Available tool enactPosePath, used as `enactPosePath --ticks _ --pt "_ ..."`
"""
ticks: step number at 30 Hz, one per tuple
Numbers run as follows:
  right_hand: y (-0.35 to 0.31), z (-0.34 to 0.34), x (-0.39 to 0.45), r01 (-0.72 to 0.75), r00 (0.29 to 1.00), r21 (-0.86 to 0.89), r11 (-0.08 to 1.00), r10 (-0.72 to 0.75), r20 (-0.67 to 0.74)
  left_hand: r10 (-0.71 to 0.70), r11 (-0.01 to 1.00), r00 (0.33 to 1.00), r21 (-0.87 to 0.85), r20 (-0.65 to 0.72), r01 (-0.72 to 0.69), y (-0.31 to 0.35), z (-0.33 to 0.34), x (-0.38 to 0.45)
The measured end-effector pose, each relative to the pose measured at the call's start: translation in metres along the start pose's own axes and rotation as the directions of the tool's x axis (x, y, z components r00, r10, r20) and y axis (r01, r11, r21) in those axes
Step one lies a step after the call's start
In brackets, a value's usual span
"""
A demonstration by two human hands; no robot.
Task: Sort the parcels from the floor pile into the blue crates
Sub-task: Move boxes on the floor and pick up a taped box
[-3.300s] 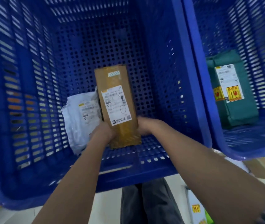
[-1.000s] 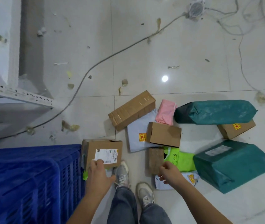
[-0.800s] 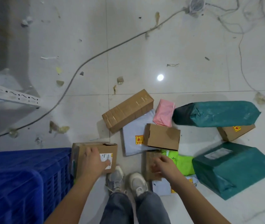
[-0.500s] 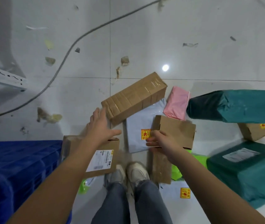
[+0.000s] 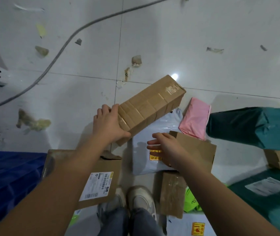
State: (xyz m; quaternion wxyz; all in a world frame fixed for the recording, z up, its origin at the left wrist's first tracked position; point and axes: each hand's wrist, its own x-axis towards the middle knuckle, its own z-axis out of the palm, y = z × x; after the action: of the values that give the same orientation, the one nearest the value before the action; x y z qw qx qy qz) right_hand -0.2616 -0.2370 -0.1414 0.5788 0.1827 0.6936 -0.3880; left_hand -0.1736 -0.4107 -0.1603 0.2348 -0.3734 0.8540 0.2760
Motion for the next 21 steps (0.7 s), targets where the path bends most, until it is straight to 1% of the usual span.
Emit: enactPosePath --ticks 1,2,3,4,5,6,8,10,11,12,13,15,18,19,21 --pt "0.001 -0.003 -0.005 0.008 1.000 0.018 1.000 -0.007 -0.018 -0.039 0.995 0.999 -0.096 0.030 0.042 0.004 -0.003 -0.006" --pt "0.001 -0.005 -0.011 0.017 0.999 0.040 0.999 -0.016 -0.034 -0.092 0.965 0.993 -0.239 0.079 0.109 0.009 -0.008 -0.015" --pt "0.001 -0.008 -0.020 0.027 0.999 0.058 0.998 -0.024 -0.045 -0.135 0.897 0.981 -0.404 0.138 0.180 0.013 -0.015 -0.024" --pt "0.001 -0.010 -0.030 0.036 0.998 0.074 0.997 -0.032 -0.047 -0.144 0.800 0.969 -0.553 0.201 0.233 0.016 -0.021 -0.035" --pt "0.000 -0.012 -0.043 0.040 0.999 0.090 0.995 -0.037 -0.034 -0.116 0.704 0.957 -0.658 0.266 0.268 0.020 -0.027 -0.047" --pt "0.000 -0.014 -0.056 0.035 0.999 0.102 0.994 -0.034 -0.005 -0.070 0.610 0.944 -0.735 0.323 0.296 0.023 -0.033 -0.061" --pt "-0.001 -0.016 -0.086 0.016 0.996 0.130 0.991 -0.027 0.081 0.013 0.439 0.915 -0.825 0.403 0.357 0.030 -0.044 -0.092" --pt "-0.004 -0.015 -0.117 0.041 0.985 0.196 0.980 -0.072 0.156 0.068 0.275 0.890 -0.866 0.451 0.417 0.037 -0.053 -0.121" --pt "-0.008 -0.013 -0.133 0.067 0.982 0.213 0.975 -0.102 0.160 0.086 0.223 0.883 -0.873 0.461 0.434 0.040 -0.058 -0.135" --pt "-0.013 -0.012 -0.149 0.092 0.984 0.200 0.976 -0.120 0.133 0.095 0.208 0.877 -0.871 0.470 0.445 0.043 -0.064 -0.149" --pt "-0.019 -0.011 -0.165 0.115 0.989 0.164 0.980 -0.129 0.075 0.100 0.232 0.873 -0.865 0.477 0.446 0.046 -0.072 -0.163" --pt "-0.032 -0.009 -0.196 0.152 0.986 0.046 0.987 -0.148 -0.077 0.101 0.353 0.881 -0.845 0.462 0.402 0.056 -0.091 -0.190" --pt "-0.045 -0.001 -0.243 0.186 0.943 -0.168 0.968 -0.224 -0.245 0.102 0.495 0.906 -0.811 0.410 0.312 0.076 -0.123 -0.231" --pt "-0.048 0.004 -0.259 0.212 0.927 -0.202 0.956 -0.262 -0.268 0.058 0.548 0.913 -0.777 0.404 0.309 0.082 -0.132 -0.243" --pt "-0.053 0.014 -0.287 0.300 0.909 -0.205 0.932 -0.344 -0.233 -0.043 0.640 0.931 -0.705 0.363 0.304 0.092 -0.153 -0.263"
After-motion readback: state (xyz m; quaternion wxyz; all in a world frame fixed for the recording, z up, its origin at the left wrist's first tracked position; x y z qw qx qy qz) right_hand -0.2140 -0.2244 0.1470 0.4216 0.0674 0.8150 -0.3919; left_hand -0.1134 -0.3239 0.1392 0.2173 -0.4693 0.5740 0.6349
